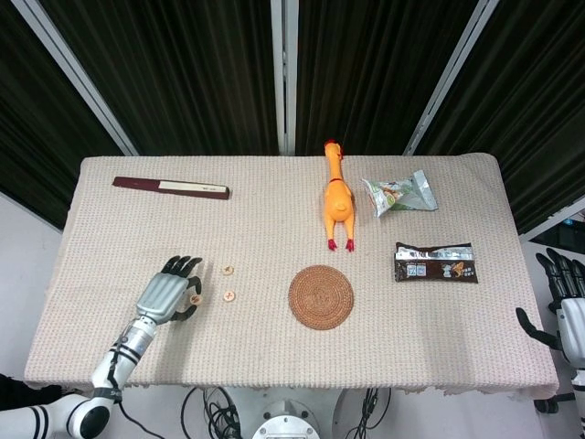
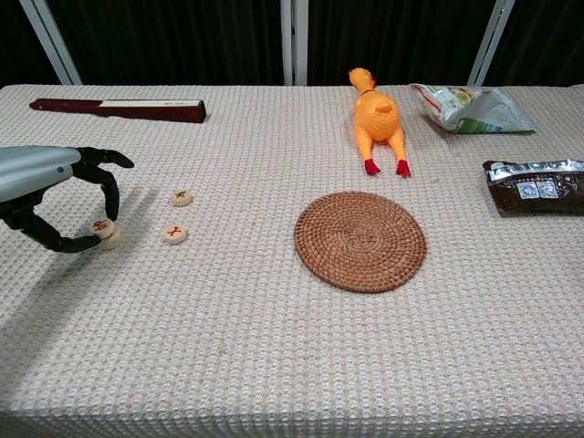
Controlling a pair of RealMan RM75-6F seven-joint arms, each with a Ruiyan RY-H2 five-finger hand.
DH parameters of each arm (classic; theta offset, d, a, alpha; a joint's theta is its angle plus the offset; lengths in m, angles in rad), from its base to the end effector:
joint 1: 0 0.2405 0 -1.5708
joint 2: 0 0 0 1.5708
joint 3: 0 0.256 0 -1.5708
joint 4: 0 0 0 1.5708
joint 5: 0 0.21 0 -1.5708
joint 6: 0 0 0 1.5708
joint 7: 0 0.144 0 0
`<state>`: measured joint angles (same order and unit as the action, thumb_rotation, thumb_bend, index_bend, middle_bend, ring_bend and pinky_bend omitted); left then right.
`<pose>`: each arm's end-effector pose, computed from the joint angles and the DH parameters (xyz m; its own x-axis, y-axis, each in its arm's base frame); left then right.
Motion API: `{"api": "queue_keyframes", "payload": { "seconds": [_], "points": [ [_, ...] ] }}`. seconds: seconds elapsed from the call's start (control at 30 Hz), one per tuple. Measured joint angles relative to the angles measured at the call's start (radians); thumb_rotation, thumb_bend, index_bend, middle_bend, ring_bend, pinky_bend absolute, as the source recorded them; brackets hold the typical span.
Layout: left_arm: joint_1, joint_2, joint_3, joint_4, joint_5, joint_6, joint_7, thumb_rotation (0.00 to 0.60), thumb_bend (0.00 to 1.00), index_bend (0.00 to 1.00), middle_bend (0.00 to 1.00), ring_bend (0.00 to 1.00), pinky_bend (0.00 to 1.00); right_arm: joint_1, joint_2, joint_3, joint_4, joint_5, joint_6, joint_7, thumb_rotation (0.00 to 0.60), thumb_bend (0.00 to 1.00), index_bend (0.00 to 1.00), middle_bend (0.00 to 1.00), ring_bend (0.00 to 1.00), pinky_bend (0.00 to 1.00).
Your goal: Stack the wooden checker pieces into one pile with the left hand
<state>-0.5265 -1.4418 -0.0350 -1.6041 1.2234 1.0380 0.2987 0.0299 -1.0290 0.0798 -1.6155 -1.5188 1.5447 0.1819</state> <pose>-0.2152 0.2714 -0.0002 0.4310 0.3595 0.8276 0.8937 -0.2968 -0.3365 -0.3166 -0.1699 0.1986 0.3060 0.0707 0.9494 -0.9520 0.0093 0.3061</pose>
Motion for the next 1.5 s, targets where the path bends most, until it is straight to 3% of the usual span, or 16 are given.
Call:
{"api": "queue_keyframes", "payload": {
  "seconds": [0.77, 1.03, 1.27, 1.5],
  "points": [
    [-0.001, -0.003, -0.006, 0.018, 0.005, -0.014, -0.028, 0.600, 0.31, 0.43, 0.06, 0.00, 0.00, -0.001, 0.001, -0.001, -0.004, 0.003, -0.002, -0.005, 0.600, 0.26, 0.00, 0.00, 0.00, 0.00],
    [0.002, 0.014, -0.005, -0.021, 0.026, 0.002, -0.023, 0.600, 0.31, 0.41, 0.05, 0.00, 0.00, -0.003, 0.003, 0.001, -0.006, 0.006, 0.002, -0.001, 0.600, 0.26, 0.00, 0.00, 0.00, 0.00],
    [-0.006, 0.022, -0.009, -0.105, 0.041, 0.019, 0.041, 0.600, 0.29, 0.40, 0.05, 0.00, 0.00, -0.005, 0.003, -0.002, -0.007, -0.002, 0.006, -0.003, 0.600, 0.26, 0.00, 0.00, 0.00, 0.00],
    [-0.032, -0.062, -0.041, -0.083, -0.058, 0.012, 0.128, 0.600, 0.28, 0.39, 0.05, 0.00, 0.00, -0.009, 0.008, -0.001, -0.003, -0.005, 0.015, 0.018, 0.600, 0.26, 0.00, 0.00, 0.00, 0.00]
  ]
}}
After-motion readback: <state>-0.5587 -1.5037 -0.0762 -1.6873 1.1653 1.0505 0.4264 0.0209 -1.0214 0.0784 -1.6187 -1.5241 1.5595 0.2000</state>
